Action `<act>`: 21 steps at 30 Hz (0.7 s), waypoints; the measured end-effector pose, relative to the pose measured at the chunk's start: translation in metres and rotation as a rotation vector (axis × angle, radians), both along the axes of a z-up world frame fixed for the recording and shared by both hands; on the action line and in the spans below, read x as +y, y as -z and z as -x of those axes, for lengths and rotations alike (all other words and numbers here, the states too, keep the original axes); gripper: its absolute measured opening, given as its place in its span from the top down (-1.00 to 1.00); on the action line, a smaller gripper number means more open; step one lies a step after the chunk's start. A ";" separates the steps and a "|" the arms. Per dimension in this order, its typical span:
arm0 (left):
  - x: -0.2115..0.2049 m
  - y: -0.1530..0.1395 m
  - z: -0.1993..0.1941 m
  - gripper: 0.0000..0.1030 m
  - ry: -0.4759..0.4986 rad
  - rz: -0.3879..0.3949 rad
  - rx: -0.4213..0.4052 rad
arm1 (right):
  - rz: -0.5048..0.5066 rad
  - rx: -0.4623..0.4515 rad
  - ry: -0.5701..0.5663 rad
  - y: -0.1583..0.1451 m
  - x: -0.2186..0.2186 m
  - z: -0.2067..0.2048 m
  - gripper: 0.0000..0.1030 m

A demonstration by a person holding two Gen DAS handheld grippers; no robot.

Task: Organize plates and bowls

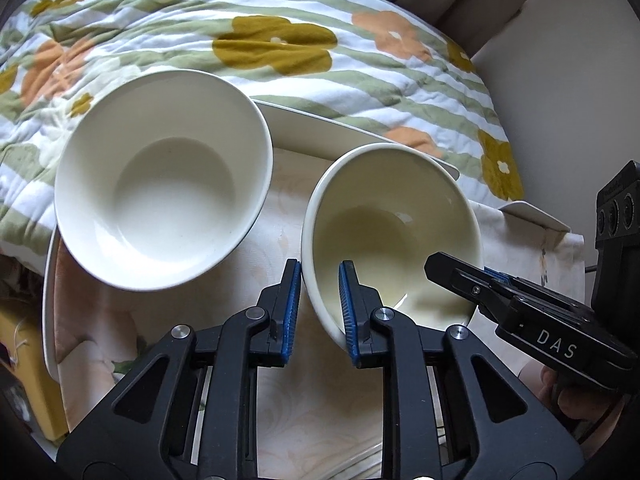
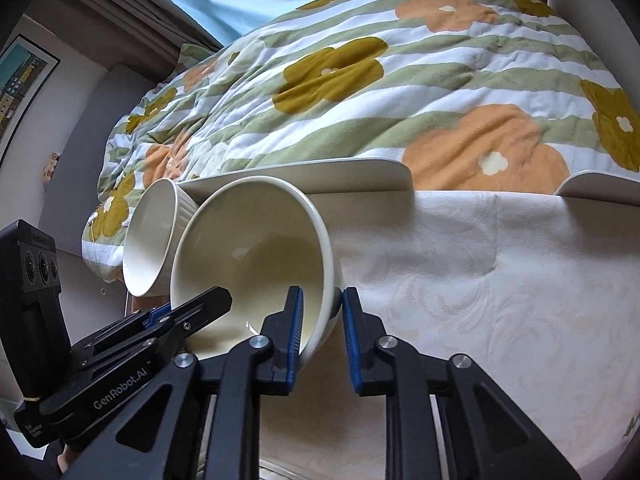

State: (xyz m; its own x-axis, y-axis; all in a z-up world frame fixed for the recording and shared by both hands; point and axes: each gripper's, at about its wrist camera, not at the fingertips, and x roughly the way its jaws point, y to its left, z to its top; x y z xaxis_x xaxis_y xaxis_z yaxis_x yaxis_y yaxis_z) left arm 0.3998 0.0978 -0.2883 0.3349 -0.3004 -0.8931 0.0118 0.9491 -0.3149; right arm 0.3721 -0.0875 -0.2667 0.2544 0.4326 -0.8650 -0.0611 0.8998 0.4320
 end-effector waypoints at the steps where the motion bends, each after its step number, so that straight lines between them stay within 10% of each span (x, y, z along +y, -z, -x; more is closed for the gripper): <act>1: 0.000 -0.001 0.000 0.67 0.000 -0.002 -0.003 | -0.001 -0.001 0.001 -0.001 0.000 0.000 0.65; 21: -0.079 -0.115 0.069 0.67 0.070 -0.054 -0.196 | -0.023 -0.169 0.031 -0.099 -0.069 0.065 0.65</act>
State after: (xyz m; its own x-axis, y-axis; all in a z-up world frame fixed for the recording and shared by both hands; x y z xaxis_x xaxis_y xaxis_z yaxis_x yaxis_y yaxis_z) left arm 0.3307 0.0187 -0.1732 0.4837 -0.2821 -0.8285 0.1338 0.9593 -0.2485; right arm 0.3071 -0.1561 -0.1677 0.4094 0.4416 -0.7983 -0.1068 0.8922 0.4388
